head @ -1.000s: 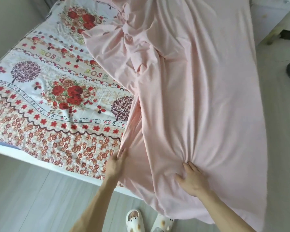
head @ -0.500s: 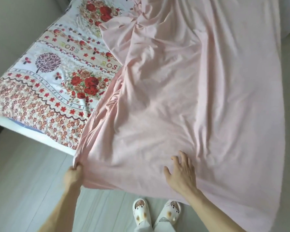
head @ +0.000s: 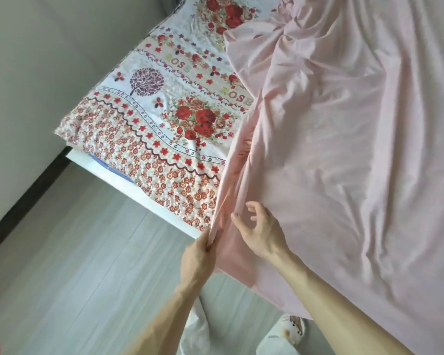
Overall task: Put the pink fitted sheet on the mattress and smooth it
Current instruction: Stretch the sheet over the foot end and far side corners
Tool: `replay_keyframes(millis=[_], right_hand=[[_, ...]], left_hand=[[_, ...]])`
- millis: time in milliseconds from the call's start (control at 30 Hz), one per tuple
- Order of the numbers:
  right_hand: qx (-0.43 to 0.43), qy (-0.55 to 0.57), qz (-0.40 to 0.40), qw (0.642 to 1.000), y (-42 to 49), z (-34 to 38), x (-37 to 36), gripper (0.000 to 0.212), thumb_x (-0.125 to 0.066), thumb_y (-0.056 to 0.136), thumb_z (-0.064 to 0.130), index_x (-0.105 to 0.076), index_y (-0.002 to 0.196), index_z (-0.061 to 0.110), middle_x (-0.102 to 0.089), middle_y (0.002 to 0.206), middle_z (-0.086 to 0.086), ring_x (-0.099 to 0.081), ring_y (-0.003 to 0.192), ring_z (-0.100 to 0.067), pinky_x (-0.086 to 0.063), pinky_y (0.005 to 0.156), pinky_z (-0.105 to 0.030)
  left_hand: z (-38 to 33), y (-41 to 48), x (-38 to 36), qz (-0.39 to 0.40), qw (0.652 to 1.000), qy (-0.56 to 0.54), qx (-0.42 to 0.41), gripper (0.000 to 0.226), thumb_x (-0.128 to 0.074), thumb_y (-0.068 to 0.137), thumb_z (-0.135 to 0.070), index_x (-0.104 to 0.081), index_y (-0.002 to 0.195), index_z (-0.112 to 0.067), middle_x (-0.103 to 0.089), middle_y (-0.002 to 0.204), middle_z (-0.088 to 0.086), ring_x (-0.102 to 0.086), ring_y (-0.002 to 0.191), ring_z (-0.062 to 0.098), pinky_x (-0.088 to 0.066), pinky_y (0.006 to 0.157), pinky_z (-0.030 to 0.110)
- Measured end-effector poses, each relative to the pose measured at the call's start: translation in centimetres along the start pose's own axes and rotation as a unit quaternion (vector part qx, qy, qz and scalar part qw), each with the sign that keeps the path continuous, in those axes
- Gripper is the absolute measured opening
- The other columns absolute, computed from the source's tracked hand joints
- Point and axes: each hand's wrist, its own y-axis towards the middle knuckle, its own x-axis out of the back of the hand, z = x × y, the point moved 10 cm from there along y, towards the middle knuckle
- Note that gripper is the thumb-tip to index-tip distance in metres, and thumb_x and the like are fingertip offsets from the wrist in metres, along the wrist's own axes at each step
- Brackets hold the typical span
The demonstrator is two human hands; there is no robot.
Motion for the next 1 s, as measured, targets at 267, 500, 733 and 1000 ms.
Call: replay_keyframes(millis=[267,500,733,1000], right_hand=[[-0.175,0.015,0.015,0.984,2.8,3.1,-6.4,0.051,-0.062,0.091,0.016,-0.038,0.135,0.012,-0.06,0.126,-0.013,-0.063,0.106,-0.031,-0.054,0.091,-0.038],[-0.12,0.055,0.078,0.988,-3.1,11.0,-6.0,0.018,-0.06,0.093,0.015,-0.058,0.091,0.033,-0.066,0.084,0.009,-0.066,0.081,-0.019,-0.055,0.072,-0.032],[-0.14,0.131,0.162,0.968,-11.5,16.6,-5.3,0.015,-0.06,0.087,0.022,-0.064,0.075,0.029,-0.058,0.066,0.004,-0.052,0.054,-0.016,-0.042,0.051,-0.031],[-0.22,0.16,-0.098,0.957,-5.1,14.3,4.9,0.025,-0.062,0.09,0.049,-0.064,0.101,0.027,-0.069,0.103,0.009,-0.067,0.102,-0.018,-0.053,0.091,-0.034]], left_hand=[[2.3,-1.2,2.2,0.198,0.961,0.157,-0.107,0.033,-0.038,0.09,-0.03,-0.054,0.116,-0.04,-0.067,0.089,-0.006,-0.064,0.079,0.017,-0.054,0.066,0.034],[-0.8,2.2,10.9,0.294,0.929,-0.206,0.093,0.045,-0.059,0.081,-0.046,-0.064,0.118,-0.022,-0.065,0.12,-0.001,-0.06,0.104,0.011,-0.043,0.084,0.029],[-9.7,3.1,12.9,0.287,0.954,-0.083,-0.003,0.037,-0.062,0.092,-0.042,-0.061,0.116,-0.013,-0.07,0.086,-0.003,-0.067,0.067,0.009,-0.054,0.055,0.019],[-10.4,3.9,15.4,0.31,0.942,0.084,-0.095,0.021,-0.066,0.087,-0.026,-0.073,0.106,-0.021,-0.075,0.089,-0.006,-0.068,0.072,0.005,-0.055,0.061,0.017]])
